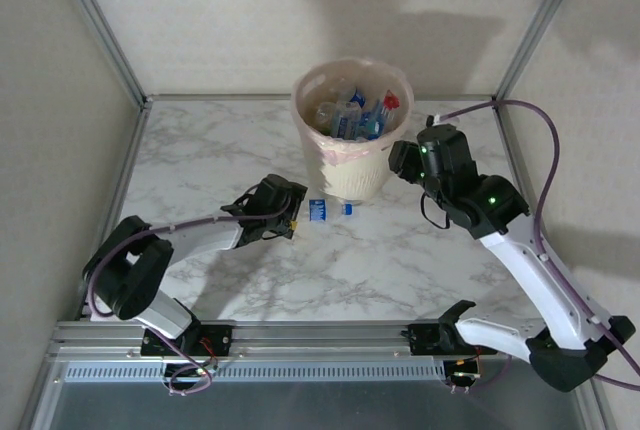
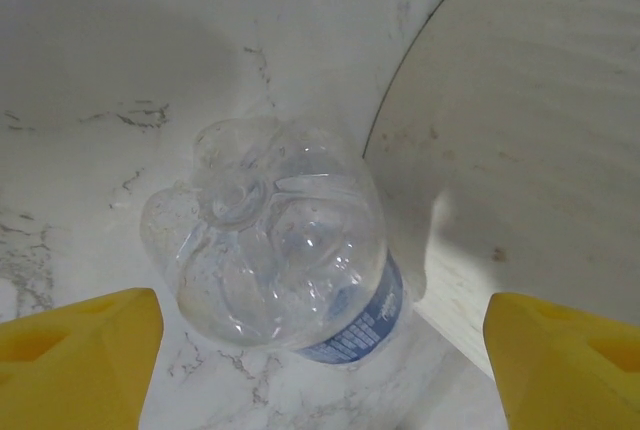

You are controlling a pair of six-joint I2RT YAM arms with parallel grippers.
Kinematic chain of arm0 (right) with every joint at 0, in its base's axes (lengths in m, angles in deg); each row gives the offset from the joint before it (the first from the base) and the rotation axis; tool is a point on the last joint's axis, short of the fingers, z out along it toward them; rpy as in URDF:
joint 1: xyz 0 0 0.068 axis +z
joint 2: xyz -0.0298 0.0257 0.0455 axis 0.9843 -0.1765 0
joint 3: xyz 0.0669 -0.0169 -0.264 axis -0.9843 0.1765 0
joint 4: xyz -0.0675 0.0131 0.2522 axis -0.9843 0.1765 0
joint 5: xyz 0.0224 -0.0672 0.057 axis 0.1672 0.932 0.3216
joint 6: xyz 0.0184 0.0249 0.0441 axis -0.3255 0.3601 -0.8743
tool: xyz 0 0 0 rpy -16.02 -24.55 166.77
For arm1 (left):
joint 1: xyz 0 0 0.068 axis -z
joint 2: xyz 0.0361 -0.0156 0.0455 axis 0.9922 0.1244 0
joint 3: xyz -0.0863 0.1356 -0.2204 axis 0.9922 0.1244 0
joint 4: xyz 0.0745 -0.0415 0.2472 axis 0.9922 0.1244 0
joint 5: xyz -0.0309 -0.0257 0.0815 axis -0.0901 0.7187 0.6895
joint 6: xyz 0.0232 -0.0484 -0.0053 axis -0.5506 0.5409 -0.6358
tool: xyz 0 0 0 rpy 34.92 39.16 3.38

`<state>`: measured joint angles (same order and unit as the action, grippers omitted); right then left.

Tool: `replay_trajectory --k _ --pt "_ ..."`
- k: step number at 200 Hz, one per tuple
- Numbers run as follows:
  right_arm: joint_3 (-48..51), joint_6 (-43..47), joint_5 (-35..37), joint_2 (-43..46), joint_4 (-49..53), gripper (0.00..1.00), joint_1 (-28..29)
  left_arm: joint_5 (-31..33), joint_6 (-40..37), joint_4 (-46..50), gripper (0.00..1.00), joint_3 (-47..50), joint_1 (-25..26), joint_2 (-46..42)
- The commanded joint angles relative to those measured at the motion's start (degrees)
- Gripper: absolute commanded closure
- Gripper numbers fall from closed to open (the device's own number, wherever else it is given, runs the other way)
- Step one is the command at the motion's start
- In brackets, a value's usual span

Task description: Put the plastic bottles in the bin

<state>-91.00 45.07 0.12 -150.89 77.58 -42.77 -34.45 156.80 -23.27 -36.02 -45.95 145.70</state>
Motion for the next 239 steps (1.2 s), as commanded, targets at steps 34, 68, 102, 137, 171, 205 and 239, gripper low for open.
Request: replay_trajectory --k 34,68,102,137,171,205,239 --pt "2.61 -1.89 1.39 1.9 0.07 0.48 0.47 -1.79 1.35 -0.65 0.17 -3.3 0.71 4.44" --pt "3.63 -2.15 0.86 2.3 -0.19 0.47 0.47 -2.61 1.0 -0.93 0.19 -4.3 0.71 7.97" --pt "4.6 -2.41 0.77 2.95 -0.19 0.47 0.47 -2.96 -0.16 0.09 0.24 -4.57 0.71 9.82" --pt "5.24 -2.86 0.61 4.08 -0.33 0.46 0.47 -2.89 -3.19 2.69 0.33 -5.01 0.72 9.82" --pt "5.13 -2.94 0.45 4.49 -0.14 0.46 0.47 -2.0 -5.81 4.29 0.36 -4.57 0.54 7.85" --pt "5.49 -2.1 -3.39 5.07 -2.01 0.45 0.64 -1.47 -8.92 5.85 0.38 -4.94 0.54 5.16" --pt "7.33 0.87 -14.39 6.33 -8.09 0.42 1.0 -1.75 -16.3 7.42 0.39 -5.69 0.62 0.13"
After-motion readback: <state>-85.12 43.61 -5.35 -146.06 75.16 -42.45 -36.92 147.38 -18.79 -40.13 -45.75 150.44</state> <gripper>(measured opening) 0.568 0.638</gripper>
